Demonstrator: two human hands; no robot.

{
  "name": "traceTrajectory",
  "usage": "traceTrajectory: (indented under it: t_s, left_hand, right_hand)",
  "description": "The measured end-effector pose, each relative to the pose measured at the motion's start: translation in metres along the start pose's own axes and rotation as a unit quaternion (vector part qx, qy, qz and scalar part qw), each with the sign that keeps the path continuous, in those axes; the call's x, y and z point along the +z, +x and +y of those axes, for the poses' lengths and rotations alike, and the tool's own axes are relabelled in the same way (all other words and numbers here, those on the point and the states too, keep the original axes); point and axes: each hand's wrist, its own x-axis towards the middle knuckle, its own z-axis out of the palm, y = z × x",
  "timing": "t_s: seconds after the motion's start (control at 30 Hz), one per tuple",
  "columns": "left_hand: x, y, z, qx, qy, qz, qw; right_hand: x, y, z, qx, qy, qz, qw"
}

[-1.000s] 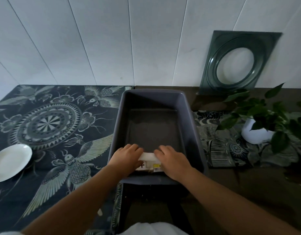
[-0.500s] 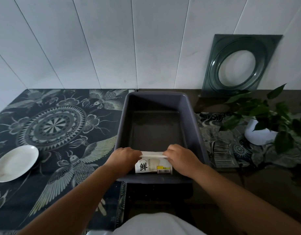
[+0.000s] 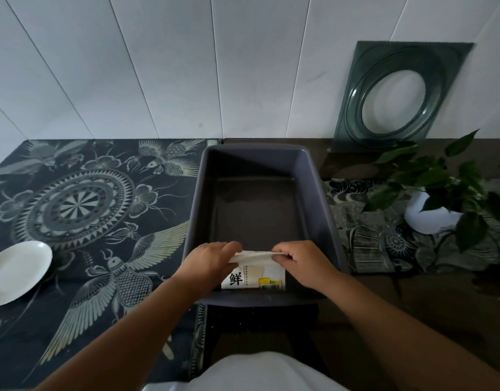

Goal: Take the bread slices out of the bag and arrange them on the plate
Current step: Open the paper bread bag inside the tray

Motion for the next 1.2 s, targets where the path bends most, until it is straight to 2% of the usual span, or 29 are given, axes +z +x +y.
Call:
traceTrajectory:
  t_s: [0.13,0.3,0.53,0.67,0.77,0.83,0.87,0.97,1.07,1.13,1.2]
  left_hand:
    - [-0.005,-0.001,-0.003,0.013,-0.052,0.012,0.998]
    - [-0.013,-0.001,0.0,0.029,-0.075,0.025,0.996]
    - [-0.015,-0.001,0.002,0.037,-0.061,0.022,0.997]
    - [-0.014,-0.004,0.001,-0.005,-0.081,-0.019,0.996]
    - [-0.015,-0.004,-0.002,-0.1,-0.164,-0.033,0.981]
    - [-0.016,-0.003,0.0,-0.134,-0.194,-0.022,0.971]
    - [-0.017,-0.002,0.002,-0.115,-0.172,-0.011,0.978]
    - [-0.016,-0.003,0.012,-0.018,-0.005,0.03,0.999]
    - [-0.019,-0.002,0.016,-0.004,0.049,0.03,0.998]
    - [-0.023,-0.002,0.016,0.004,0.028,0.032,0.999]
    - [-0.029,-0.002,0.013,0.025,0.003,0.018,1.0]
  right_hand:
    - [-0.001,-0.002,0.003,0.017,0.04,-0.007,0.999]
    - [-0.001,-0.008,0.003,-0.074,-0.066,0.027,0.995]
    - [0.001,-0.011,-0.002,-0.077,-0.003,0.07,0.995]
    - [0.001,-0.008,-0.002,-0.059,0.019,0.067,0.996]
    - [0.003,-0.005,-0.005,-0.022,0.077,0.062,0.995]
    - [0.003,-0.003,-0.006,0.029,0.126,0.04,0.991]
    - [0.003,-0.001,-0.007,0.055,0.142,0.021,0.988]
    - [0.003,0.002,-0.009,0.097,0.129,-0.018,0.987]
    - [0.001,0.0,-0.012,0.103,0.104,-0.035,0.989]
    - [-0.002,-0.006,-0.014,0.046,0.034,-0.046,0.997]
    - [-0.006,-0.01,-0.016,-0.058,-0.062,-0.02,0.996]
